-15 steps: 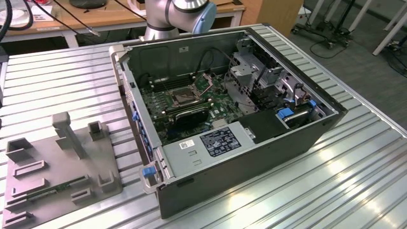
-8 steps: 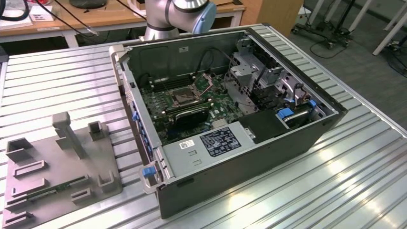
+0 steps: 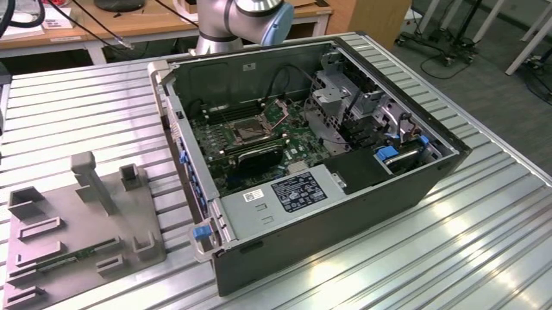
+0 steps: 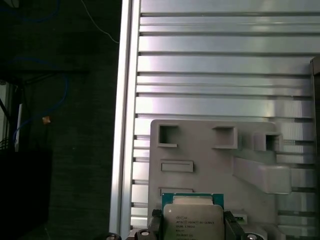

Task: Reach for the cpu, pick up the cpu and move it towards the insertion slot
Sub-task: 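Pick up the cpu and move it towards the insertion slot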

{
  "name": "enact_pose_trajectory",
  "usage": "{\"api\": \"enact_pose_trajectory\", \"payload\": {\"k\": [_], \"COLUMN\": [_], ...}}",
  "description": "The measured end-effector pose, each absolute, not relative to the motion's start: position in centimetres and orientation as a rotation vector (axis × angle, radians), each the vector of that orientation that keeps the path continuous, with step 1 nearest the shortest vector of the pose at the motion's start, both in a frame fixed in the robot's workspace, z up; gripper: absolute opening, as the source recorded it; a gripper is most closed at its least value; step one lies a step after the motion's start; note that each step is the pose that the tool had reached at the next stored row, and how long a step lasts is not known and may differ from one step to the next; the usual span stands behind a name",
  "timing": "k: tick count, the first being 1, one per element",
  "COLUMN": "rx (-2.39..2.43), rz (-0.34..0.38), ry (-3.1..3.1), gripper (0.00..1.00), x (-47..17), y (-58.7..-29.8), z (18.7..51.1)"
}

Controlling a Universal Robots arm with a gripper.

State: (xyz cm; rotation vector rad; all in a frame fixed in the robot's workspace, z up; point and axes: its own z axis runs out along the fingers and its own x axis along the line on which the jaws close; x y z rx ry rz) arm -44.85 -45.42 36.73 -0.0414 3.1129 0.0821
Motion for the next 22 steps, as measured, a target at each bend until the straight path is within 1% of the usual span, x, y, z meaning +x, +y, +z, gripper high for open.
{"api": "enact_pose_trajectory", "payload": {"k": [22], "rx": [-0.041], "rz": [0.082], "ry": [3.113], "gripper": [0.55], "x": [-43.4], "y": [-45.4], "z": [37.2]}}
